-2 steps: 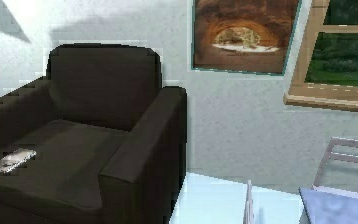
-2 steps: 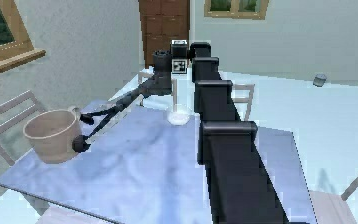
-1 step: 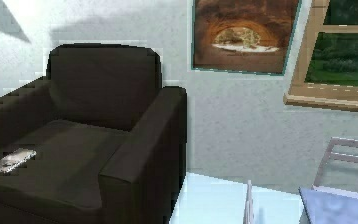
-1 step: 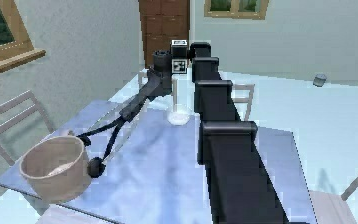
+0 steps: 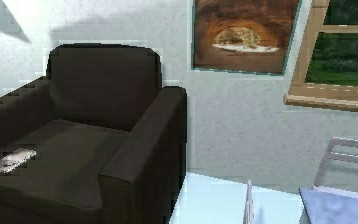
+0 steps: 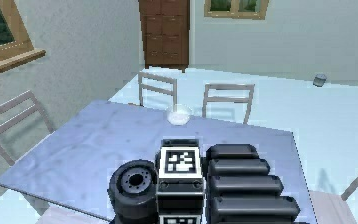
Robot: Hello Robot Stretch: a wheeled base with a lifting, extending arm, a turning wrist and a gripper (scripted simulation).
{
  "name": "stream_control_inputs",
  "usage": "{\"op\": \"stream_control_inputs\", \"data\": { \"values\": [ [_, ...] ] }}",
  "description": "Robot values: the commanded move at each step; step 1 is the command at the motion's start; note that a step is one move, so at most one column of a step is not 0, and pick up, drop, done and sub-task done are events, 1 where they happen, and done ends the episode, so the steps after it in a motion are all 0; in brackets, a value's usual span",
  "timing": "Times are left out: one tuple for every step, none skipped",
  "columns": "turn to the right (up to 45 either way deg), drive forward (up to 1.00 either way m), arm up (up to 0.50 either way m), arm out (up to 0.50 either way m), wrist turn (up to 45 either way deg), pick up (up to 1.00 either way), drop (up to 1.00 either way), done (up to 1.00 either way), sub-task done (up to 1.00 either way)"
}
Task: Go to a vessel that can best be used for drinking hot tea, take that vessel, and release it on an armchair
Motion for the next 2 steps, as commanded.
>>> {"op": "stream_control_inputs", "data": {
  "values": [
    [-45.0,0.00,0.00,0.00,0.0,0.00,0.00,0.00,0.00],
    [-33.0,0.00,0.00,0.00,0.0,0.00,0.00,0.00,0.00]
  ]
}}
